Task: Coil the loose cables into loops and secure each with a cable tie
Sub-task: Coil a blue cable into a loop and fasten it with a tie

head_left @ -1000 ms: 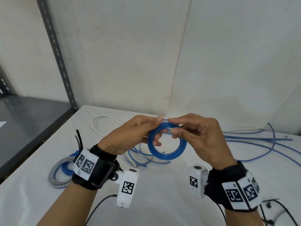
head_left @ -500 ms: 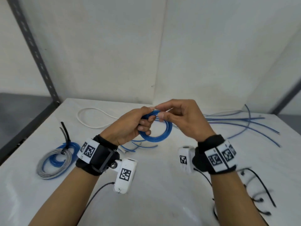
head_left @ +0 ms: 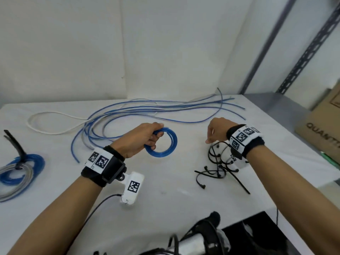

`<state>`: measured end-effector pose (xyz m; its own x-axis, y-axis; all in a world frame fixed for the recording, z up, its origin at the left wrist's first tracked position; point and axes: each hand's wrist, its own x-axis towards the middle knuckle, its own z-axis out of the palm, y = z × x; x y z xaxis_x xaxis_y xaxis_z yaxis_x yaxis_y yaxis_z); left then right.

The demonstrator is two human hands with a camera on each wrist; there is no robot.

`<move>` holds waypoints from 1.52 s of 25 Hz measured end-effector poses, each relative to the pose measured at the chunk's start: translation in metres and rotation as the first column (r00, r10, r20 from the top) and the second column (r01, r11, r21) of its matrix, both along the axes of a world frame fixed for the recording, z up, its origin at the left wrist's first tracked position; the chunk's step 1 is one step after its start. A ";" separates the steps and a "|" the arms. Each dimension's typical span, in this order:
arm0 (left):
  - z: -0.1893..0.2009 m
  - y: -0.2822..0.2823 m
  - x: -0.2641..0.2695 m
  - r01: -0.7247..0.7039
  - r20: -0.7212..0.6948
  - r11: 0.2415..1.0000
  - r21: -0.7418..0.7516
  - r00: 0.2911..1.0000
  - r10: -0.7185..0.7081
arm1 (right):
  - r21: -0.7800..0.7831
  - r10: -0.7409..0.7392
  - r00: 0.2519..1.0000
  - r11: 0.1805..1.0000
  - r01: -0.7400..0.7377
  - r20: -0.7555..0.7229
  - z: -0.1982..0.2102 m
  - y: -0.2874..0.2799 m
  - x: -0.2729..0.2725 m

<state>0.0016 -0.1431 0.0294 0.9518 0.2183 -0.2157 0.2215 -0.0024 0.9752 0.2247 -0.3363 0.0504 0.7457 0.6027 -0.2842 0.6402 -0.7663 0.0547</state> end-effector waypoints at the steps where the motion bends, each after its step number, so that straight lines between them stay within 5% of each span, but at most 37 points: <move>1: 0.001 -0.001 -0.001 -0.004 0.002 1.000 -0.006 1.000 0.004 | -0.010 -0.052 0.998 0.999 0.052 0.045 -0.002 -0.006 0.001; 8: 0.006 0.003 -0.006 -0.033 0.040 0.999 -0.014 0.999 0.034 | -0.146 -0.116 0.983 0.985 0.095 -0.144 -0.019 -0.012 -0.004; 11: 0.008 0.012 -0.009 -0.083 0.074 0.996 -0.031 0.994 0.085 | 0.041 -0.121 0.992 0.992 0.122 -0.020 -0.002 0.000 0.003; 13: 0.010 0.021 -0.009 -0.132 0.121 0.989 -0.073 0.983 0.141 | 0.334 -0.154 0.984 0.935 0.117 0.088 0.016 0.012 0.002; 14: 0.011 0.025 -0.010 -0.155 0.145 0.983 -0.098 0.975 0.168 | 0.537 -0.165 0.984 0.837 0.103 0.069 0.023 0.020 -0.004; 16: 0.016 0.035 -0.013 -0.210 0.185 0.970 -0.120 0.955 0.230 | 0.872 -0.037 0.991 0.471 0.130 -0.128 0.034 0.043 -0.026; 18: 0.022 0.045 -0.017 -0.283 0.208 0.953 -0.107 0.931 0.299 | 0.953 0.212 0.935 0.165 0.252 -0.284 0.041 0.069 -0.055; 20: 0.029 0.056 -0.023 -0.370 0.210 0.924 -0.096 0.900 0.382 | 0.923 0.408 0.841 0.010 0.386 -0.356 0.042 0.096 -0.081; 23: 0.034 0.074 -0.035 -0.481 0.216 0.870 -0.107 0.843 0.492 | 0.888 0.531 0.779 -0.100 0.449 -0.334 0.041 0.129 -0.104; 25: 0.034 0.084 -0.039 -0.524 0.228 0.844 -0.110 0.813 0.535 | 0.897 0.575 0.765 -0.114 0.426 -0.290 0.038 0.143 -0.112; 33: 0.035 0.101 -0.046 -0.599 0.312 0.794 -0.105 0.738 0.598 | 0.913 0.713 0.621 0.068 0.401 -0.325 0.030 0.163 -0.133; 38: 0.032 0.095 -0.046 -0.590 0.327 0.804 0.071 0.776 0.540 | 0.939 0.697 0.662 0.046 0.341 -0.275 0.021 0.175 -0.138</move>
